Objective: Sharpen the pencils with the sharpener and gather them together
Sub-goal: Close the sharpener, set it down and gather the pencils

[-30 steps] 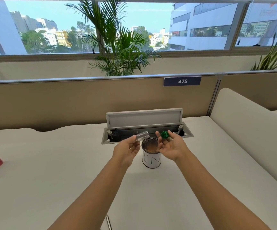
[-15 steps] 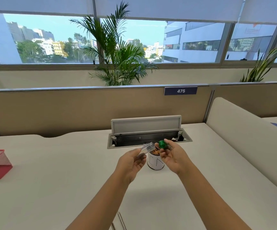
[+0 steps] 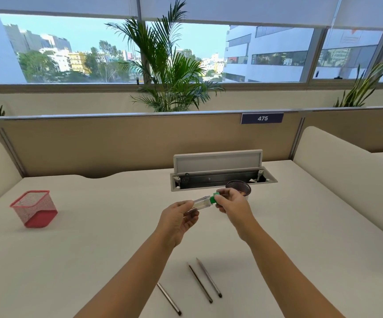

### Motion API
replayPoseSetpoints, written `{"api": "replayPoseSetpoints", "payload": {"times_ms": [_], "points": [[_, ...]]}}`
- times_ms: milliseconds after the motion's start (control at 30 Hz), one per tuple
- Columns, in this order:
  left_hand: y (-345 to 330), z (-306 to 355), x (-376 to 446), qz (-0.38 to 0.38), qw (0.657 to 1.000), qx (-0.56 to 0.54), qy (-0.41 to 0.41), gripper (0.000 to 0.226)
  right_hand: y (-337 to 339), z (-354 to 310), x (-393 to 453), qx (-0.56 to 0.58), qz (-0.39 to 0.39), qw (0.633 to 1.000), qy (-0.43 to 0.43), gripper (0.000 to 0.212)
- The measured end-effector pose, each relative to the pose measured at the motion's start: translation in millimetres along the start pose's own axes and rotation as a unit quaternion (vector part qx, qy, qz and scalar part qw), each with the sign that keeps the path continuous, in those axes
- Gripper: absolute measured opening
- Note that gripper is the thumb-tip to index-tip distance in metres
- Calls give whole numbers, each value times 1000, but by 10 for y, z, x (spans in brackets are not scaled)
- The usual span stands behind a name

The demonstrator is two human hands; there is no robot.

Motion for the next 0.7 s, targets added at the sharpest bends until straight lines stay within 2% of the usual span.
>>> {"api": "replayPoseSetpoints", "payload": {"times_ms": [133, 300, 700], "points": [[216, 77, -83, 2, 999, 37, -12, 8, -198, 16, -137, -17, -38, 999, 7, 18], [509, 109, -135, 1, 998, 54, -12, 20, -386, 48, -302, -48, -67, 997, 4, 24], [1019, -15, -244, -21, 997, 67, 34, 25, -733, 164, -666, -77, -69, 994, 39, 30]]}}
Point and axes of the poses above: each hand's wrist, its own x-axis towards the middle knuckle, its own y-axis out of the back of the hand, z = x × y, the point moved 7 cm from there along x, towards the middle knuckle, and after that the axes turned 7 degrees about x, right-handed, at the moved point
